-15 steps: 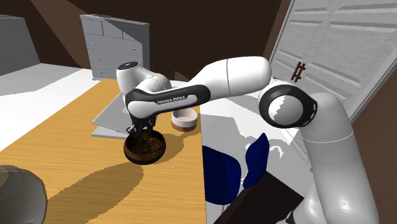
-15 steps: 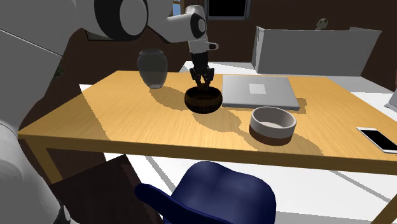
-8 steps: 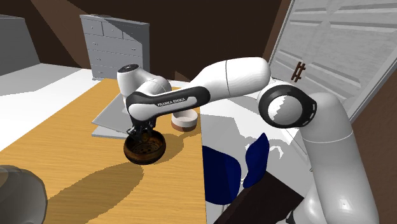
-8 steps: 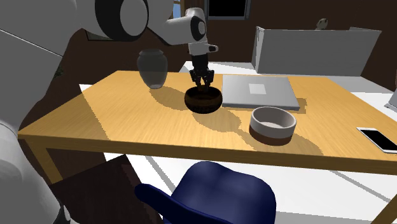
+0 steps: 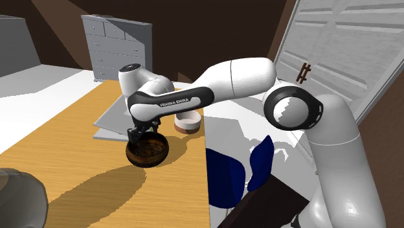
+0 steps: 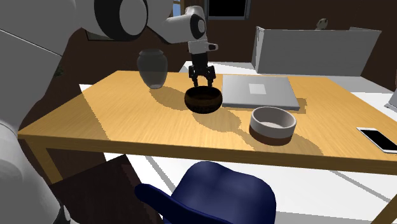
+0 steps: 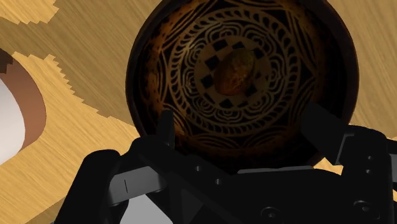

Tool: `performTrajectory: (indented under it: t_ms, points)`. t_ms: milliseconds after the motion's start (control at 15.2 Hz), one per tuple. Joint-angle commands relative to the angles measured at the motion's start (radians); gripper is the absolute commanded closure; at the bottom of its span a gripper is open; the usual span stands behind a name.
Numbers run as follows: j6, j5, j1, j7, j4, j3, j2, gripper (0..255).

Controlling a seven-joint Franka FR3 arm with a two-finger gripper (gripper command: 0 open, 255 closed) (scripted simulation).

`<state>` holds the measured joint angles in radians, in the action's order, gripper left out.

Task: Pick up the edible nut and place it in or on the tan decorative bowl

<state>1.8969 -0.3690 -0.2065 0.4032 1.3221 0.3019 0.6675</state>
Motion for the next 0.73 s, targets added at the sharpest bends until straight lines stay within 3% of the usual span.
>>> performTrajectory:
  t_ms: [0, 132, 660]
  points:
    - [-0.043, 0.006, -0.006, -0.006, -0.034, 0.004, -0.01, 0]
    - [-0.097, 0.012, -0.015, -0.013, -0.08, 0.008, -0.018, 0]
    - [-0.097, 0.012, -0.015, -0.013, -0.08, 0.008, -0.018, 0]
